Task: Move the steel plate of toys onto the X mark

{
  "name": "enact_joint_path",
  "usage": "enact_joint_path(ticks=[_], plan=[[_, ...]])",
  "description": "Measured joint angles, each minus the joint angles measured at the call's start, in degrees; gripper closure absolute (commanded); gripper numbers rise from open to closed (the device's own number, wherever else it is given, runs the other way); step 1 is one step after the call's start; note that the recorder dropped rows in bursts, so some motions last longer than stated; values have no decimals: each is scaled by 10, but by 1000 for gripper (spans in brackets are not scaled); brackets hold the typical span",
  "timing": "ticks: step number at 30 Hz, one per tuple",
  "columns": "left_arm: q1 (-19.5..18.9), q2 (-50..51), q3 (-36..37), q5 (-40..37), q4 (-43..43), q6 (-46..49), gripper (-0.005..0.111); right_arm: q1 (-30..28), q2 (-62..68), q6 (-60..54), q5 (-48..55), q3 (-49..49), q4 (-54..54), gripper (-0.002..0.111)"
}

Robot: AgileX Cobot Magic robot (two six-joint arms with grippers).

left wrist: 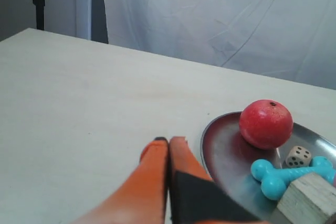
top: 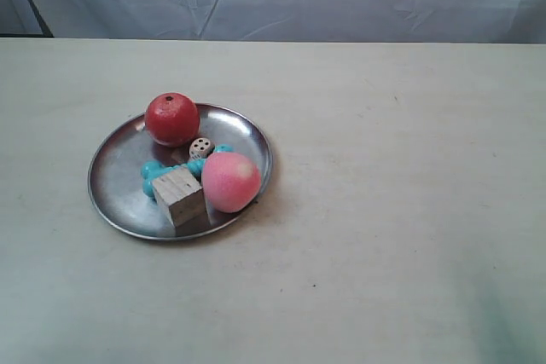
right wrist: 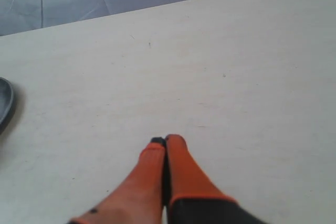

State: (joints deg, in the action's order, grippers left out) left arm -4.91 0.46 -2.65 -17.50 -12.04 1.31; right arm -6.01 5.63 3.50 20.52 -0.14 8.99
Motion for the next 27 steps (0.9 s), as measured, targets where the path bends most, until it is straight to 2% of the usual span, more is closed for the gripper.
enact_joint_path(ticks=[7,27], plan=[[-1,-1,24,-11,4,0,106,0,0,0,0,0,3,109],[-1,-1,24,-10,13,0,106,0,0,0,2,0,4,109]])
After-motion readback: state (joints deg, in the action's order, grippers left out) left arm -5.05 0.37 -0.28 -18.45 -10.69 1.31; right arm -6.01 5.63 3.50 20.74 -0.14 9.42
